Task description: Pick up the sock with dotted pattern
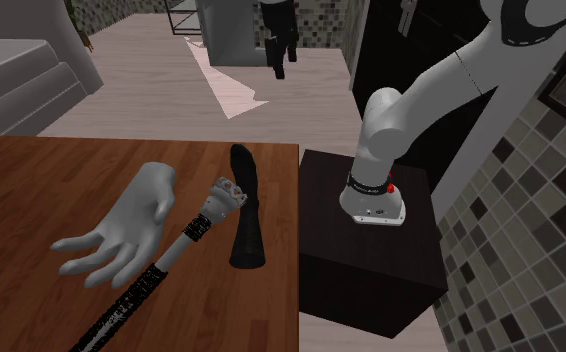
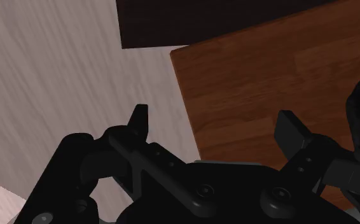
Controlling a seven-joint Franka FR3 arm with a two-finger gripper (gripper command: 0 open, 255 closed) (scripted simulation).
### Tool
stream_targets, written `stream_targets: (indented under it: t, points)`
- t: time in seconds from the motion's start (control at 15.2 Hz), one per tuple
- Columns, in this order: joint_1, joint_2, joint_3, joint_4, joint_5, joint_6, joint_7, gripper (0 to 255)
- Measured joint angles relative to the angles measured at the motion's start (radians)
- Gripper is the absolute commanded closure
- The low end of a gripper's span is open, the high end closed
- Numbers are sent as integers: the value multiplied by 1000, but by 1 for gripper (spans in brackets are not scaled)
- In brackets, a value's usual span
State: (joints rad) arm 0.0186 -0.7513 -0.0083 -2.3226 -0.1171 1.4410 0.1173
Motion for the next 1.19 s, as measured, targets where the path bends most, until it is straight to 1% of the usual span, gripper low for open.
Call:
stream_targets:
  t: [0.07,0.13,0.46,0.86,1.06,1.19]
  points:
    - [0,0,0,0,0,0,0,0]
    - [-2,-11,11,-16,11,8,25,0]
    - [-27,-102,110,-154,114,82,265,0]
    - [-43,-160,281,-288,278,213,597,0]
    - [-52,-143,385,-320,363,297,767,0]
    - [-70,-106,453,-324,409,362,873,0]
